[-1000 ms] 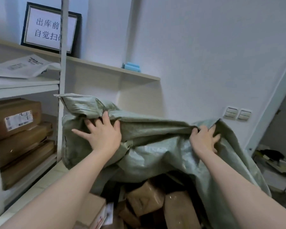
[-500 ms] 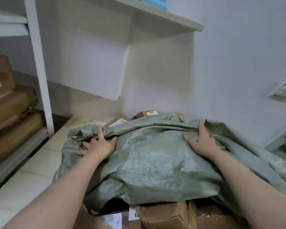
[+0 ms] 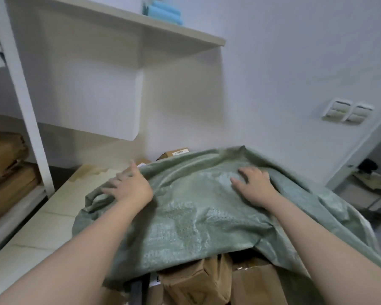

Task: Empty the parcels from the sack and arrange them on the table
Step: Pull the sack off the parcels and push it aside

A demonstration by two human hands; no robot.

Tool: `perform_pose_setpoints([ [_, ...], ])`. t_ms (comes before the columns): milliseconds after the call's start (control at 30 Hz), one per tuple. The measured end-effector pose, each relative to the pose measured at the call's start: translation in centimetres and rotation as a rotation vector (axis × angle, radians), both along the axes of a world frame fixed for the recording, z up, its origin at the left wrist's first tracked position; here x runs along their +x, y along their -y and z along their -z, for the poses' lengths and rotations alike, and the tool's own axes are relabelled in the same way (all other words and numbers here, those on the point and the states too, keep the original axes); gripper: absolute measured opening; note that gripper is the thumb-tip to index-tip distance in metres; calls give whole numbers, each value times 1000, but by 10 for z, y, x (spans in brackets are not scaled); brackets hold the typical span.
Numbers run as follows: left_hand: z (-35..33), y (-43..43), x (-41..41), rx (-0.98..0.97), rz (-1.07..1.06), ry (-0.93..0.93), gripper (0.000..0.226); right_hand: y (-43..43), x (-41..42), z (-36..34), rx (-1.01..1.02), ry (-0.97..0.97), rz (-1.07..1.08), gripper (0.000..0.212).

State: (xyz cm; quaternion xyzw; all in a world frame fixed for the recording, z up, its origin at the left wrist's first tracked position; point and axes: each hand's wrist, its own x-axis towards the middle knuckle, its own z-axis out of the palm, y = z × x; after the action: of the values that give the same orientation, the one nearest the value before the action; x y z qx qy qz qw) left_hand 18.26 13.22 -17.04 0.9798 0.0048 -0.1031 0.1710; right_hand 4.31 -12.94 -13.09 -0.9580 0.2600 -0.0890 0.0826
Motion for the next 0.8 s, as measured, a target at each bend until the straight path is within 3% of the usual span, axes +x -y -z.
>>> perform_pose_setpoints([
  [133,-56,61,-56,-141,285,207,75,10,-54,-24,-23,263,49,37],
  [267,-88,143,-141,-161,630,372,83,42,-125,-37,-10,289,195,42],
  [333,-91,178,-185,-117,784,375,87,63,-165,-39,0,133,249,64],
  [433,-86,218,-239,78,972,313,100,99,-223,-44,209,-338,214,117],
  [533,-80,247,-269,285,1017,250,118,129,-264,-33,370,-630,229,139],
  [600,-76,261,-280,351,990,254,127,147,-277,-11,348,-576,280,144],
  [733,-65,276,-287,423,907,280,140,167,-280,20,461,-170,386,142],
  [800,-61,276,-286,460,864,262,142,177,-275,27,497,-62,421,141],
])
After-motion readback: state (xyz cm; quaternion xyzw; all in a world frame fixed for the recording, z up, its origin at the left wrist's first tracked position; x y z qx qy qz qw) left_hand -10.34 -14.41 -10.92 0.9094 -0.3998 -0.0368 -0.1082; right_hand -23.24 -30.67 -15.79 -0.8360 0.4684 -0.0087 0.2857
